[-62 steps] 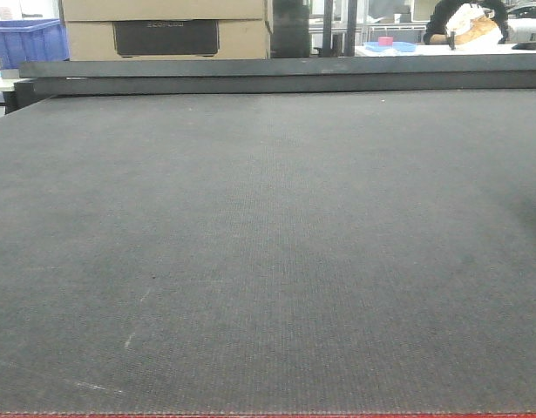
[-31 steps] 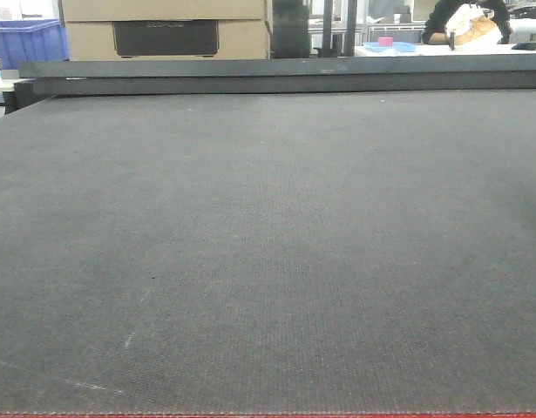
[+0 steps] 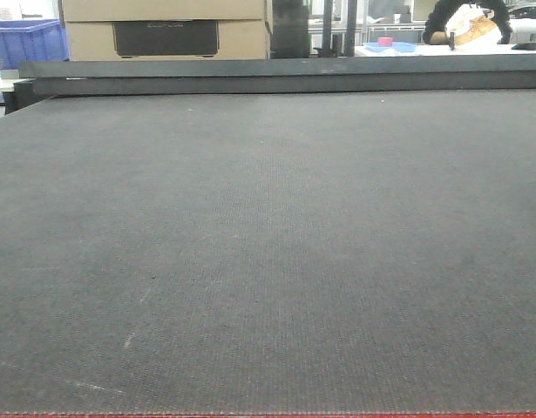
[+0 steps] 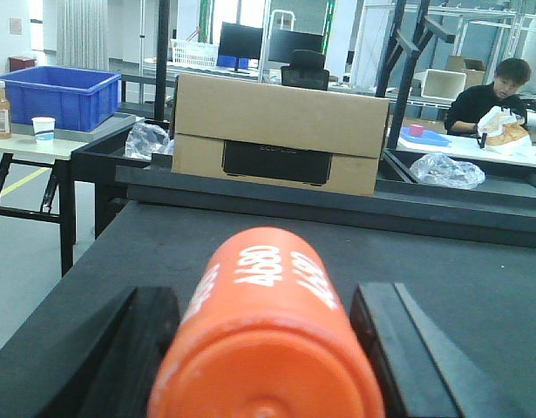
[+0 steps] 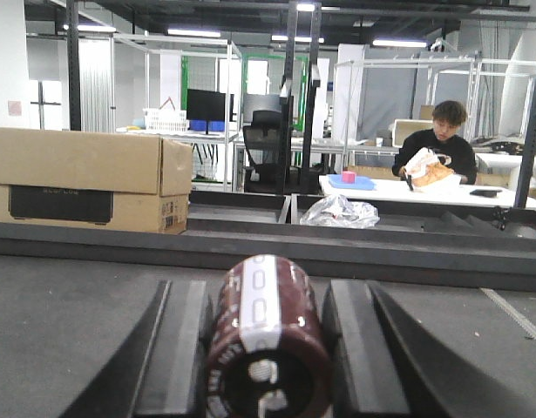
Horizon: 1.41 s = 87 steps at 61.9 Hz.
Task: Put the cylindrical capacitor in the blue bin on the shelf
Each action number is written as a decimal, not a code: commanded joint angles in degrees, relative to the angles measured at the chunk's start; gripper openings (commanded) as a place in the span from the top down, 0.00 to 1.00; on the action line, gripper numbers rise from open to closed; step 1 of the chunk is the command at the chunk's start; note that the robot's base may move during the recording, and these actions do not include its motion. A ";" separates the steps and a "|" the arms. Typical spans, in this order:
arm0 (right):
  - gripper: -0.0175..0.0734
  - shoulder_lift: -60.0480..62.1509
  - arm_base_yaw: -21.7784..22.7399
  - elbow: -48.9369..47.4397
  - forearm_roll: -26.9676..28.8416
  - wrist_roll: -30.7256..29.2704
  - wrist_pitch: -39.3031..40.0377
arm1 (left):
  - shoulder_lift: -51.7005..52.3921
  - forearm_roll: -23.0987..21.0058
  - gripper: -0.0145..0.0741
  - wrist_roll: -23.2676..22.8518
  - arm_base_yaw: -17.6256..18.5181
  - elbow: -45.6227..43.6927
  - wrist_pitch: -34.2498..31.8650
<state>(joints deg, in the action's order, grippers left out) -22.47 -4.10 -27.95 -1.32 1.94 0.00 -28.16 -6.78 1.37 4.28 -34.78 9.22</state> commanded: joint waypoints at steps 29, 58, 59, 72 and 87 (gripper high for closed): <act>0.99 0.32 -0.09 0.00 -0.44 -0.02 1.14 | 0.28 -0.46 0.96 0.02 0.11 -0.02 -1.28; 0.99 0.32 -0.09 0.00 -0.44 -0.02 1.14 | 0.28 -0.46 0.96 0.02 0.11 -0.02 -1.28; 0.99 0.32 -0.09 0.00 -0.44 -0.02 1.14 | 0.28 -0.46 0.96 0.02 0.11 -0.02 -1.28; 0.99 0.32 -0.09 0.00 -0.44 -0.02 1.14 | 0.28 -0.46 0.96 0.02 0.11 -0.02 -1.28; 0.99 0.32 -0.09 0.00 -0.44 -0.02 1.14 | 0.28 -0.46 0.96 0.02 0.11 -0.02 -1.28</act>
<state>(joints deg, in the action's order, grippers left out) -22.47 -4.10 -27.95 -1.43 1.94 0.00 -28.16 -6.78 1.37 4.28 -34.78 9.12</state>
